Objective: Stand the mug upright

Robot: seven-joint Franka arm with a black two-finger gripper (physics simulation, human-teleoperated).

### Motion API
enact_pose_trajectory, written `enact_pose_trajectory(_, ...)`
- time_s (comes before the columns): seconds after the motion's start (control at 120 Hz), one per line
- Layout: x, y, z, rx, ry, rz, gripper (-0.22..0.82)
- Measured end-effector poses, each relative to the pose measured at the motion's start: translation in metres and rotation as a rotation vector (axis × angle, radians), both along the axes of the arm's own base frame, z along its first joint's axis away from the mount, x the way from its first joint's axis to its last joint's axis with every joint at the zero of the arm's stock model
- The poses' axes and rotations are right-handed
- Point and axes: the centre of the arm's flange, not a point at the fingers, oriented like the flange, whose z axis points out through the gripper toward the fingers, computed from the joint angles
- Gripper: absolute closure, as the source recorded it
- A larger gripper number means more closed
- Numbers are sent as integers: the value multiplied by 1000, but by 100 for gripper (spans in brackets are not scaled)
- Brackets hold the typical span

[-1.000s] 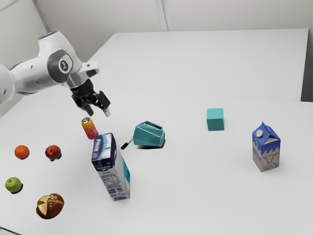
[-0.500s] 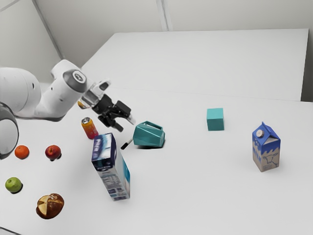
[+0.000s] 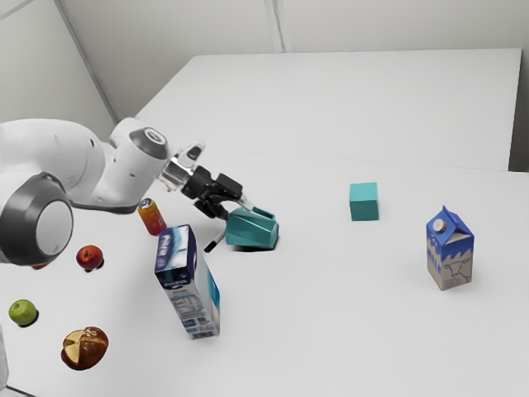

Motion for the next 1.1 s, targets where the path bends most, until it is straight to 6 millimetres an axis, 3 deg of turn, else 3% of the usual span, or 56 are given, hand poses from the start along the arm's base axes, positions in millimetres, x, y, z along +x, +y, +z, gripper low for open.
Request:
enact_pose_trajectory(0.167, 0, -5, -10, -40, -7, -2, 7)
enact_pose_trajectory(0.442, -1, -10, -14, -64, -27, -18, 47)
enact_pose_trajectory(0.567, 0, -14, -12, -65, -38, -28, 58)
enact_pose_trajectory(0.85, 0, -25, -3, -103, -60, -39, 72)
enact_pose_trajectory(1.1, -1, -24, 11, -84, -82, -69, 76)
